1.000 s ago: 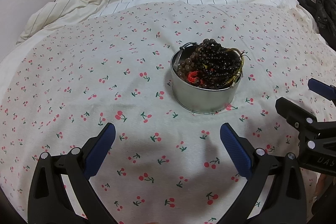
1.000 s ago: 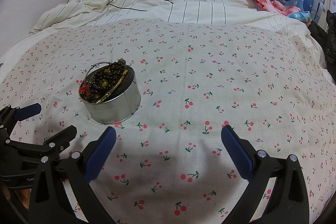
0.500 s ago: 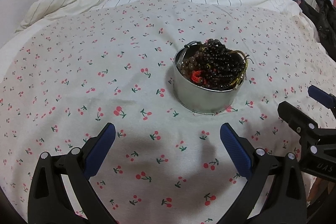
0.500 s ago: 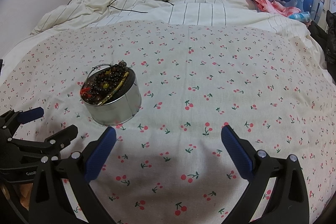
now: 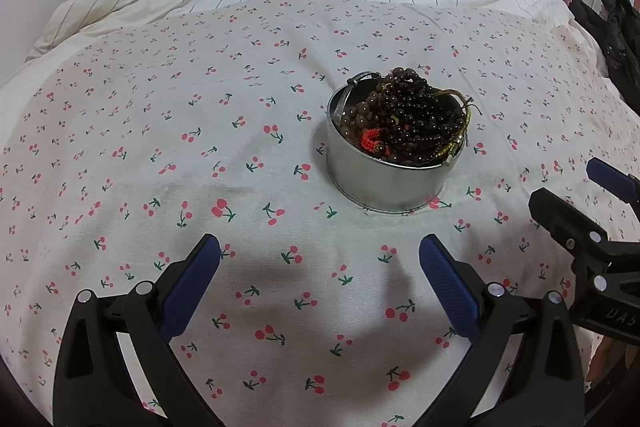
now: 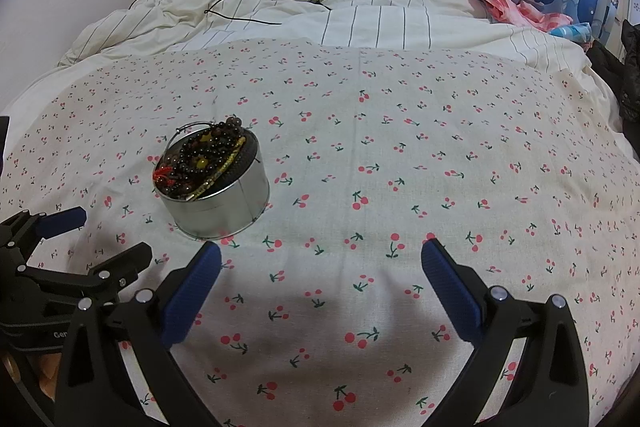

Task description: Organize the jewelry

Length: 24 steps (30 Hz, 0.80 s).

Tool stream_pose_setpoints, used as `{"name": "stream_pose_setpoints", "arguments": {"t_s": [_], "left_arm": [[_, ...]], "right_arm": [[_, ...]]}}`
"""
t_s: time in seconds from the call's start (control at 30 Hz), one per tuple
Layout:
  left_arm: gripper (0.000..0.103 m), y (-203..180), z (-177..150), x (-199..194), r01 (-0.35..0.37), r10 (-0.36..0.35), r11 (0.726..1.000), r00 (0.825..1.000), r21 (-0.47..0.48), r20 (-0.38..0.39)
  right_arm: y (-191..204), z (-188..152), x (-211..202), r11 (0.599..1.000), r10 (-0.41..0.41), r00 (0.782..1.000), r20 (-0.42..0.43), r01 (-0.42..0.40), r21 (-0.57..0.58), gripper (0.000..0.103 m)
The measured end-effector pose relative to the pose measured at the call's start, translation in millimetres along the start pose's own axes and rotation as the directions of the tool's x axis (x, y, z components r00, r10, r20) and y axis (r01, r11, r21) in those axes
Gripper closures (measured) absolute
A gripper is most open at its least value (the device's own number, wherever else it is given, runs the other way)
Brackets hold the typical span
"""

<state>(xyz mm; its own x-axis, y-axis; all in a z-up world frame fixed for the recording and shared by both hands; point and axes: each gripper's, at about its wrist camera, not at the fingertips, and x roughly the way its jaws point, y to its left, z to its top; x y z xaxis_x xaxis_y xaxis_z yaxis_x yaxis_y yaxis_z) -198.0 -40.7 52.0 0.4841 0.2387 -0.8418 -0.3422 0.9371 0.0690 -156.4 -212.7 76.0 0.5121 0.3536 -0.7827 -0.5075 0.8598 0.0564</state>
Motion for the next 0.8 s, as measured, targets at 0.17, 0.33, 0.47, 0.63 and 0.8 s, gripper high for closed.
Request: {"name": "stream_pose_setpoints", "arguments": {"t_s": [0.17, 0.33, 0.47, 0.63, 0.8], "left_arm": [[0.007, -0.4, -0.9, 0.0, -0.002, 0.002, 1.0, 1.0, 0.002, -0.001], [0.007, -0.4, -0.2, -0.4, -0.014, 0.014, 1.0, 1.0, -0.005, 0.001], [0.007, -1.7, -0.2, -1.4, -0.021, 0.021, 1.0, 1.0, 0.004, 0.005], [0.007, -1.1, -0.3, -2.2, -0.025, 0.025, 1.0, 1.0, 0.003, 0.004], [0.007, -2.9, -0.3, -1.9, -0.024, 0.024, 1.0, 1.0, 0.012, 0.002]], "right_arm": [[0.3, 0.0, 0.3, 1.0, 0.0, 1.0, 0.0, 0.0, -0.001, 0.007], [0.2, 0.0, -0.2, 1.0, 0.0, 1.0, 0.001, 0.0, 0.001, 0.007], [0.5, -0.2, 0.2, 1.0, 0.001, 1.0, 0.0, -0.001, 0.0, 0.007], [0.5, -0.3, -0.3, 1.0, 0.0, 1.0, 0.0, 0.0, 0.001, 0.007], [0.9, -0.1, 0.3, 1.0, 0.001, 1.0, 0.0, -0.001, 0.001, 0.007]]}}
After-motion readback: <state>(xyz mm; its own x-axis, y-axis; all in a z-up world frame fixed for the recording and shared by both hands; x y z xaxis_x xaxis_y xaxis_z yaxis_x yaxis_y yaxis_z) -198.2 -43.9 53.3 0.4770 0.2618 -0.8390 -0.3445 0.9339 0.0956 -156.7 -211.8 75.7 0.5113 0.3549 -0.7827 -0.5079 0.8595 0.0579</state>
